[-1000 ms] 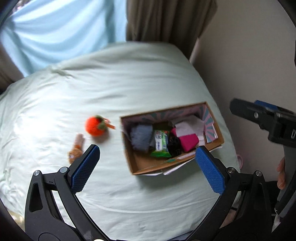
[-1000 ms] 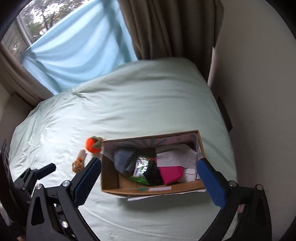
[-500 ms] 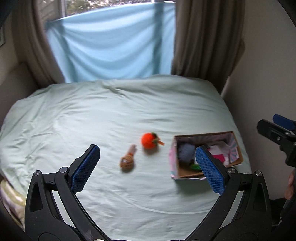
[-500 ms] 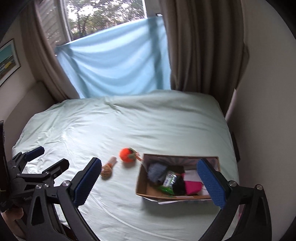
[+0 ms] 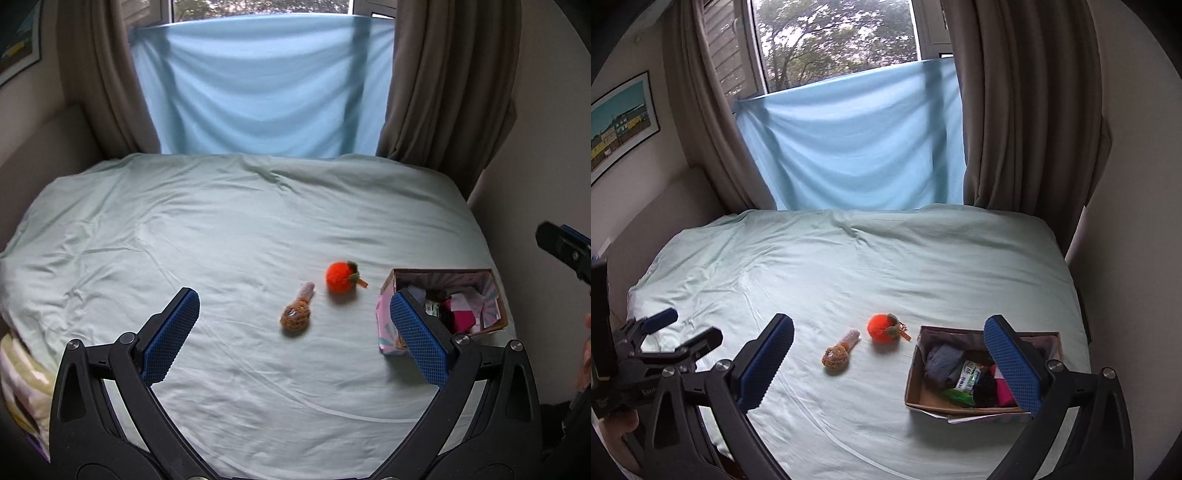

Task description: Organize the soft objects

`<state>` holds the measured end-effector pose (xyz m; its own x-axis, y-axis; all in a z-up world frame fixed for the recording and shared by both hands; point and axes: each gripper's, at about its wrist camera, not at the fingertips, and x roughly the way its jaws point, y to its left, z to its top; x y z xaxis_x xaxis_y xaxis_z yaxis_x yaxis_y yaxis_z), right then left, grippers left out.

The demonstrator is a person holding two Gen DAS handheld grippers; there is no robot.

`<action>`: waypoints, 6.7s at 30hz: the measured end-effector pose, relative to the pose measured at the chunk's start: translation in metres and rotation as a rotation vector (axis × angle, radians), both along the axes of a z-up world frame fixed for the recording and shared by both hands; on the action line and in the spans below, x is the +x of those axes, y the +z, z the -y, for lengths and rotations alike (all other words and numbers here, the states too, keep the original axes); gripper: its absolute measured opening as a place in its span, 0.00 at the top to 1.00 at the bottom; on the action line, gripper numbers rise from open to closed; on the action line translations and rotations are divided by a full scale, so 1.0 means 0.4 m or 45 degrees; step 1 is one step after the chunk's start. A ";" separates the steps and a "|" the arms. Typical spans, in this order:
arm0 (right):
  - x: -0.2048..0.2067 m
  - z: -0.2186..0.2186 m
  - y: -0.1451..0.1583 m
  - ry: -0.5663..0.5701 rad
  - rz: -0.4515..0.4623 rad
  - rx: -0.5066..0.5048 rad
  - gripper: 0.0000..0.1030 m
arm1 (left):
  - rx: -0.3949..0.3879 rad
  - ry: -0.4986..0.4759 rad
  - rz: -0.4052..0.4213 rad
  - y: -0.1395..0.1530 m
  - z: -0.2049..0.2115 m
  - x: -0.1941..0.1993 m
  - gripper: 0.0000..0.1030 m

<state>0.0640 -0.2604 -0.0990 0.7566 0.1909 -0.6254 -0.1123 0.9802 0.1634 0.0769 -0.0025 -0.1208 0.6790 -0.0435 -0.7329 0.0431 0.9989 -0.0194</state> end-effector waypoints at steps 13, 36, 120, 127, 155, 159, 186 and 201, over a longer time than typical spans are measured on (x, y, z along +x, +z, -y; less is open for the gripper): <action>0.172 -0.163 -0.195 -0.166 -0.042 0.007 0.00 | -0.031 -0.230 -0.080 -0.245 -0.117 0.192 0.00; 0.495 -0.319 -0.789 -0.131 -0.144 -0.105 0.06 | 0.073 -0.561 -0.101 -0.826 -0.031 0.364 0.23; 0.107 0.437 -0.223 -0.228 -0.097 -0.120 0.62 | -0.113 -0.461 -0.019 -0.223 0.680 0.180 0.64; 0.152 0.508 -0.361 -0.236 -0.246 -0.084 0.62 | -0.079 -0.457 -0.184 -0.371 0.743 0.252 0.64; 0.297 0.643 -0.606 -0.285 -0.575 0.193 0.09 | 0.114 -0.460 -0.541 -0.583 0.777 0.317 0.00; 0.278 0.633 -0.581 -0.295 -0.568 0.182 0.09 | 0.110 -0.474 -0.513 -0.546 0.771 0.302 0.00; -0.005 0.172 0.114 -0.145 -0.030 -0.023 0.08 | -0.047 -0.179 0.210 0.213 0.189 0.013 0.00; -0.151 0.030 0.219 -0.223 0.197 -0.159 0.08 | -0.021 -0.149 0.430 0.307 0.090 -0.116 0.00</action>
